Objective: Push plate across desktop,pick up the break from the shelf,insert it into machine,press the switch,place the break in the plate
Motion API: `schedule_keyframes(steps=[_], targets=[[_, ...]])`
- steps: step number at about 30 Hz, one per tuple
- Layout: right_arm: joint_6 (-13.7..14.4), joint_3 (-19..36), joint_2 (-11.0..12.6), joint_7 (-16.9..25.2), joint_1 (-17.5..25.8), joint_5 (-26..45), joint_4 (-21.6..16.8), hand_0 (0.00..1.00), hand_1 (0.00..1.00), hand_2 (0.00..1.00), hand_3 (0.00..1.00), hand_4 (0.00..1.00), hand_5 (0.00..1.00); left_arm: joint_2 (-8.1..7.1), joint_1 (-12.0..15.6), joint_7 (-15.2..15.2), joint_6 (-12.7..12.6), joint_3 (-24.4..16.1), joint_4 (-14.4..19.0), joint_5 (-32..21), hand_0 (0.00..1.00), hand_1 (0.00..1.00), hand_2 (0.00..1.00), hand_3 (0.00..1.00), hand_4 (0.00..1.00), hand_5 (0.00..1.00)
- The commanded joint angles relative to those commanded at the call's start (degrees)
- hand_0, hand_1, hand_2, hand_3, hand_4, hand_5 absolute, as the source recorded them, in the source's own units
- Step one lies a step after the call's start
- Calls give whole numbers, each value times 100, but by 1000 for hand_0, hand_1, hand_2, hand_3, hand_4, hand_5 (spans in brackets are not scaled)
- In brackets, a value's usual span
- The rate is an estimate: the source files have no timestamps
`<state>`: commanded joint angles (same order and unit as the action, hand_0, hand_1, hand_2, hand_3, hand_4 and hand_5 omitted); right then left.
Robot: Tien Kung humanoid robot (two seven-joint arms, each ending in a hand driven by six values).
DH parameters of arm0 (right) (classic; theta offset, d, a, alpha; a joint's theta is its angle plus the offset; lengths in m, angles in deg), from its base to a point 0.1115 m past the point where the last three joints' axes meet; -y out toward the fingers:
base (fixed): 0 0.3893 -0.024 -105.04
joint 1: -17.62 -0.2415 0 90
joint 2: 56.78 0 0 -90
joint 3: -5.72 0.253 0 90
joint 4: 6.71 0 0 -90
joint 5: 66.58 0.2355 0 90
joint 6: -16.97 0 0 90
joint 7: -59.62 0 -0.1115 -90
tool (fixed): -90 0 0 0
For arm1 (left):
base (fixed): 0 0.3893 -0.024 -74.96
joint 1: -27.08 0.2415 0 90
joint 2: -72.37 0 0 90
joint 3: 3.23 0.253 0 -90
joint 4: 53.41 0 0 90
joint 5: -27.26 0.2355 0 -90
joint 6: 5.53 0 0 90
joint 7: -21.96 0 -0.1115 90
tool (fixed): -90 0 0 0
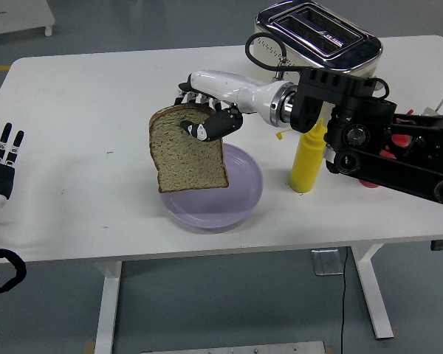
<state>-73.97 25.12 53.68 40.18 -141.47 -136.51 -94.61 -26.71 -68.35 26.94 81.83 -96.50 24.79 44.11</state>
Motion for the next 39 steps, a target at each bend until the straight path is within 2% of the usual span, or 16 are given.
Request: schedule_keyframes(steps=[14,15,21,32,33,38,39], targets=[[193,-296,-90,150,272,72,361,262,397,466,532,367,59,18,-39,-25,3,3,-16,14,827,870,928,815,620,998],[212,-314,-88,165,281,84,375,277,432,489,518,374,66,21,-44,-27,5,7,-17,15,842,875,931,814,619,998],[273,-444,-65,239,310,132,490,295,455,506,521,379,70,35,-62,-34,7,13,-13,13,857,878,936,812,618,998],[215,-552,-102,344,399,244,747,304,463,518,523,386,89,41,-83,-39,4,10,-1,-5,871,885,939,811,618,998],[190,-560,-106,345,400,259,763,318,475,533,529,416,133,41,-86,-39,3,9,-2,-8,878,886,939,810,617,998],[63,-567,-119,320,394,319,809,318,475,533,529,416,133,41,-92,-40,2,3,-1,-14,878,886,939,810,617,998],[18,-567,-121,307,392,327,822,392,531,600,602,567,284,41,-92,-41,1,-1,0,-14,872,889,941,810,615,998]])
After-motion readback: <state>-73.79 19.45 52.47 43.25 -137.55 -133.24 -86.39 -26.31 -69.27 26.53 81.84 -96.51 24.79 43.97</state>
